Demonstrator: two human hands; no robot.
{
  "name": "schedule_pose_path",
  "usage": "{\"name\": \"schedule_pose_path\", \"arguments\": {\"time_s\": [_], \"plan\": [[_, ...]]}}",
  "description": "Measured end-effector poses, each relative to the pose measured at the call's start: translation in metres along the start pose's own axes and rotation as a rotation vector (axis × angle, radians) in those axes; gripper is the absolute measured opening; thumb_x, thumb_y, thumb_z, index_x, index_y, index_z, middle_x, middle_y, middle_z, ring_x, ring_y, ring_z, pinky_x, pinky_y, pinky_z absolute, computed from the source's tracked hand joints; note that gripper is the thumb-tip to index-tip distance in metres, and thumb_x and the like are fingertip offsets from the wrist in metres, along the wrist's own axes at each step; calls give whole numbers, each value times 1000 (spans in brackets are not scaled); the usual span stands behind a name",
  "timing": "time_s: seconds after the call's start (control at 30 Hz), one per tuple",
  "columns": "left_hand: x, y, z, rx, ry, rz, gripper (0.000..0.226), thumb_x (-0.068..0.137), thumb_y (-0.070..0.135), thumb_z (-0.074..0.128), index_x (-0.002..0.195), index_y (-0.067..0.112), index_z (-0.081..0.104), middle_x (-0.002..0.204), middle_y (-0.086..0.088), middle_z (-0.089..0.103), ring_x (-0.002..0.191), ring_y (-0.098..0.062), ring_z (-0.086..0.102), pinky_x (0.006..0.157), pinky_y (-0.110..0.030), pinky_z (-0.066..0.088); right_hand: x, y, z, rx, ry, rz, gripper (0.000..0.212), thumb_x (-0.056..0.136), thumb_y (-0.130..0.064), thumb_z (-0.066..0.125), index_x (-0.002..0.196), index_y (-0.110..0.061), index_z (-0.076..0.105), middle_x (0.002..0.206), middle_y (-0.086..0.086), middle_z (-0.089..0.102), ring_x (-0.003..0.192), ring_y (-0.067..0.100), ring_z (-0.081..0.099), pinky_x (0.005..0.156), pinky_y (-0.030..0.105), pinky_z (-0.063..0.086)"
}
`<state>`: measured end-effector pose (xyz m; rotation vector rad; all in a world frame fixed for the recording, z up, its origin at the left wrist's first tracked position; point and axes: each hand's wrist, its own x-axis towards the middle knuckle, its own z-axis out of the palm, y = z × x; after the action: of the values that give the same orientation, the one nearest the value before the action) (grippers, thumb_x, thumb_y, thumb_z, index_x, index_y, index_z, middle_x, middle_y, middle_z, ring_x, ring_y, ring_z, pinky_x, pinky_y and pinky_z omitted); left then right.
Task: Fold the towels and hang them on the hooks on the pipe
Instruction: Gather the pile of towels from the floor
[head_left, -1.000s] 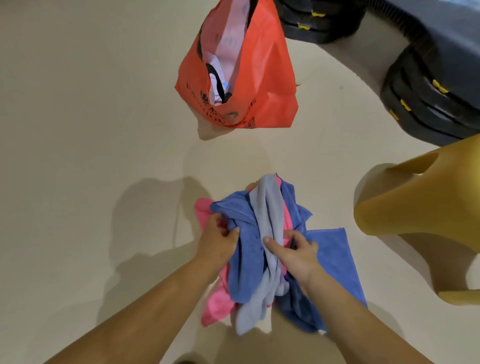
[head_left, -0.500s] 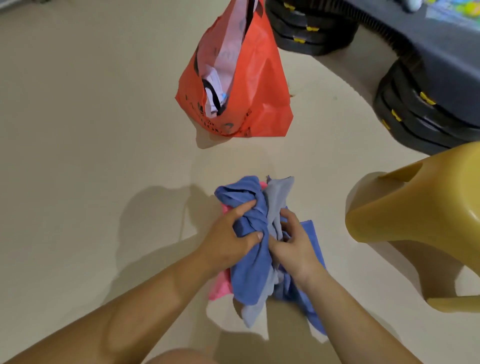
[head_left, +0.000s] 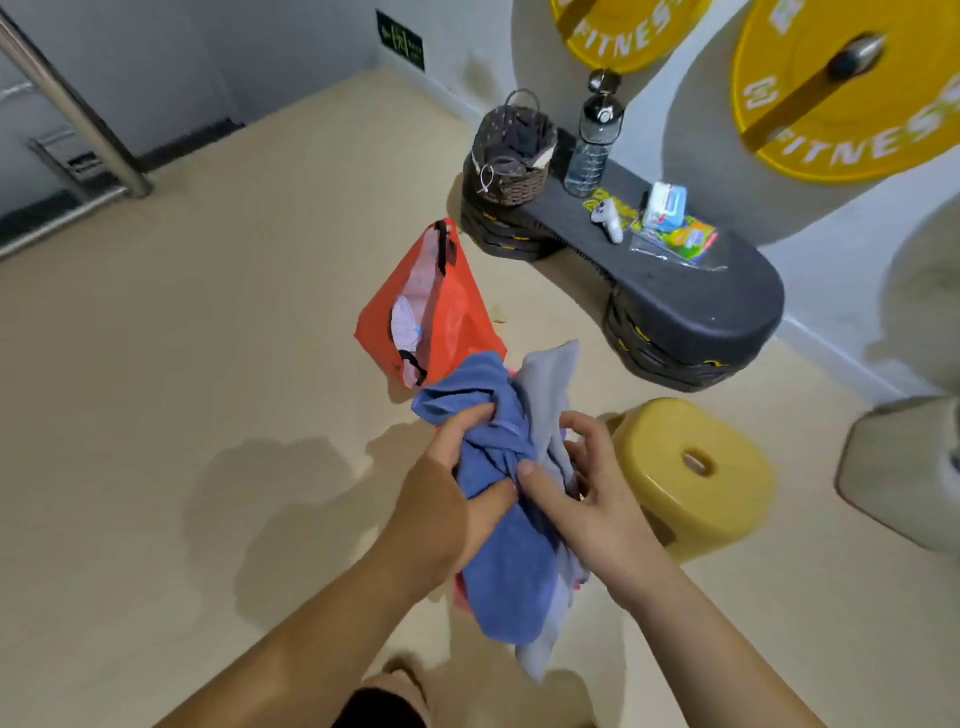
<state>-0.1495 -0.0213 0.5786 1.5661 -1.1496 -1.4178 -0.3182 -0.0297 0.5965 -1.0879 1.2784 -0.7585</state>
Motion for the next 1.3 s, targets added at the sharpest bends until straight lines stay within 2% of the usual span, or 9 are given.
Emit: {"name": "schedule_pose_path", "arguments": {"time_s": [0.17,0.4,0.57,0.7,0.8,0.97,1.1,1.23,1.3], "plan": [[-109,151,13,-24,-56,13,64,83,8,84,135,29,52,121,4,73,113,-12,71,99,-43,58,-135,-142,-38,-51,87,-12,48,92,-27,75,130,-47,52,116,-15,72,108,1,68,85,20,56],[-223,245,38,54,-364,38,68,80,30,76,138,52,50,136,21,63,125,-4,62,104,-41,55,-284,-220,-54,-57,286,10,40,96,-25,72,129,-39,55,122,-15,71,113,5,68,94,30,57],[-302,254,84,111,-662,10,67,80,18,69,138,49,54,131,23,67,119,1,65,104,-34,53,-413,-197,-52,72,642,76,25,102,-23,62,122,-37,60,117,-16,73,113,8,69,100,39,56],[-385,251,138,75,-839,-47,33,101,-2,53,119,25,59,94,10,75,85,-3,68,75,-21,53,-526,-163,-57,197,886,135,23,102,-30,62,124,-36,60,117,-16,73,115,7,68,103,38,54],[-454,234,184,115,-916,-19,33,101,-5,51,114,23,59,100,-1,74,83,-6,71,71,-19,53,-607,-129,-62,269,1034,149,28,99,-42,65,126,-41,60,121,-20,71,116,2,67,104,37,53],[-575,190,259,202,-1053,7,33,98,-5,58,116,22,63,70,12,71,65,1,67,63,-11,50,-739,-61,-72,321,1184,165,20,100,-38,64,120,-38,62,118,-16,72,113,4,68,102,35,54],[-675,151,323,256,-1100,-11,33,96,-5,62,117,21,65,90,-6,72,70,-1,68,67,-12,52,-851,-7,-90,337,1255,179,17,101,-32,62,117,-38,63,111,-21,73,108,-3,67,95,25,52],[-764,121,384,302,-1168,-6,33,98,1,61,118,27,66,62,17,62,56,1,57,57,-10,46,-955,32,-115,355,1286,193,14,103,-24,60,115,-29,65,107,-13,76,103,3,70,86,20,54],[-799,120,413,317,-1164,14,35,97,6,64,117,34,67,67,17,63,57,2,56,58,-9,43,-996,41,-134,349,1296,204,15,104,-25,59,117,-28,65,109,-8,75,106,9,69,93,26,54]]}}
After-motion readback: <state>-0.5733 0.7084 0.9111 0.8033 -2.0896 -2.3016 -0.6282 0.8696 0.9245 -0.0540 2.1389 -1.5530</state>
